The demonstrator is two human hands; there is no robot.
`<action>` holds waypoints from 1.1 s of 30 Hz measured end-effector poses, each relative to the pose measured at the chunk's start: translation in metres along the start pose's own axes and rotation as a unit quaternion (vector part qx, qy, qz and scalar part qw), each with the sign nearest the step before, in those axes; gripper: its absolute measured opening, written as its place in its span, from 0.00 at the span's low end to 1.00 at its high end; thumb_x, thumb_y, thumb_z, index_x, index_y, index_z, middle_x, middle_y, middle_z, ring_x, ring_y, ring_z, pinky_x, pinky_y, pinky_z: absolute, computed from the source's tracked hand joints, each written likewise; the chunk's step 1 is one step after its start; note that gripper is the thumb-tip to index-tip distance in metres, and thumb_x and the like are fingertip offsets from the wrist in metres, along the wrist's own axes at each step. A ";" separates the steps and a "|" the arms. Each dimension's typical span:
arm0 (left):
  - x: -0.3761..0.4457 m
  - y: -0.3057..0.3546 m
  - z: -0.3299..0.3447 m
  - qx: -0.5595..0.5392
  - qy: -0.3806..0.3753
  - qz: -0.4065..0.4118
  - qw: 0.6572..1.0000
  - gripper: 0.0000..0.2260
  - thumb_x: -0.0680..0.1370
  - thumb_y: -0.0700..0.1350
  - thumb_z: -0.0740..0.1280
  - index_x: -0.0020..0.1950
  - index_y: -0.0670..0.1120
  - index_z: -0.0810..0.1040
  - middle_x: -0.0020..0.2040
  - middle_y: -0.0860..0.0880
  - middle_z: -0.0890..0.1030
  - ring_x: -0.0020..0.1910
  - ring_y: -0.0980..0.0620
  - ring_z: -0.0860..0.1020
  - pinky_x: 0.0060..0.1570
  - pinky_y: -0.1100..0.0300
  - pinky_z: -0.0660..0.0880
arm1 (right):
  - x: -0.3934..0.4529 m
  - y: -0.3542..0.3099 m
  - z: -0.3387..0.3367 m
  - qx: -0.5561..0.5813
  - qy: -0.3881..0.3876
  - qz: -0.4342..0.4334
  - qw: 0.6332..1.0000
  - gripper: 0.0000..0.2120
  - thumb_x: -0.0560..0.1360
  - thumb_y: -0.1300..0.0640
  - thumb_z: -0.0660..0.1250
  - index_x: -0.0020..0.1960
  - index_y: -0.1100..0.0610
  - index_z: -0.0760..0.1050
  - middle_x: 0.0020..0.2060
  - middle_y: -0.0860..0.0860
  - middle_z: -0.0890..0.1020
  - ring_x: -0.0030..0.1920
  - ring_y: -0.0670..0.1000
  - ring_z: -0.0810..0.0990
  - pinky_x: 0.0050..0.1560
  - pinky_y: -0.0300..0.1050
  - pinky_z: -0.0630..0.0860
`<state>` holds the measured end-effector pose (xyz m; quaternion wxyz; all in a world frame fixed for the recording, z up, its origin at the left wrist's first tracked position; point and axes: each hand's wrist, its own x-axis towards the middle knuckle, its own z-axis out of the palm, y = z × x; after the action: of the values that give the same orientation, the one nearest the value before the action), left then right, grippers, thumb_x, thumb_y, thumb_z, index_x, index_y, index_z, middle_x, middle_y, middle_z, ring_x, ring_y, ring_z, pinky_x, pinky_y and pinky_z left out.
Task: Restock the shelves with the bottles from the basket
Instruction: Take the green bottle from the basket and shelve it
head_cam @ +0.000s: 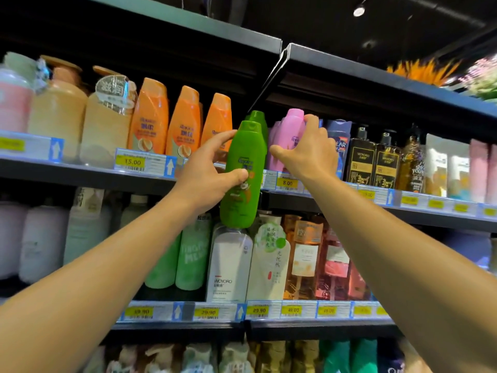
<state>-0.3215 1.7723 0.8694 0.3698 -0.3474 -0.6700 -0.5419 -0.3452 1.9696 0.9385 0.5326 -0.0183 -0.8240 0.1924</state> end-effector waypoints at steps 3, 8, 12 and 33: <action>0.001 -0.001 0.000 0.007 -0.005 0.000 1.000 0.29 0.74 0.38 0.73 0.73 0.56 0.70 0.60 0.56 0.79 0.60 0.61 0.76 0.53 0.58 0.79 | 0.001 -0.002 0.001 -0.021 0.002 0.003 1.000 0.40 0.68 0.35 0.72 0.72 0.53 0.62 0.63 0.56 0.72 0.62 0.62 0.71 0.59 0.59 0.69; 0.002 -0.002 0.000 0.020 -0.006 0.001 1.000 0.30 0.75 0.40 0.73 0.73 0.56 0.69 0.61 0.55 0.79 0.62 0.60 0.75 0.52 0.61 0.77 | 0.000 -0.004 0.009 -0.039 0.016 0.007 0.999 0.36 0.68 0.35 0.72 0.66 0.56 0.66 0.61 0.55 0.71 0.61 0.61 0.72 0.56 0.57 0.69; 0.003 0.000 -0.001 0.027 0.001 0.007 1.000 0.30 0.75 0.39 0.74 0.73 0.55 0.69 0.61 0.54 0.79 0.60 0.59 0.76 0.51 0.61 0.77 | -0.003 -0.002 0.013 -0.025 0.028 0.008 0.999 0.37 0.67 0.33 0.71 0.65 0.56 0.66 0.60 0.54 0.71 0.59 0.60 0.73 0.55 0.57 0.67; 0.075 0.033 0.050 0.113 0.051 0.068 0.990 0.30 0.76 0.33 0.66 0.75 0.51 0.63 0.53 0.56 0.76 0.48 0.66 0.76 0.48 0.61 0.78 | -0.058 0.064 0.002 0.068 -0.004 -0.115 0.991 0.36 0.70 0.42 0.73 0.72 0.55 0.64 0.63 0.52 0.69 0.63 0.54 0.68 0.64 0.53 0.70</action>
<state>-0.3350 1.8324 0.9437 0.4768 -0.3200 -0.6819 -0.4532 -0.3330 2.0146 0.8656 0.5482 0.1139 -0.8075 0.1854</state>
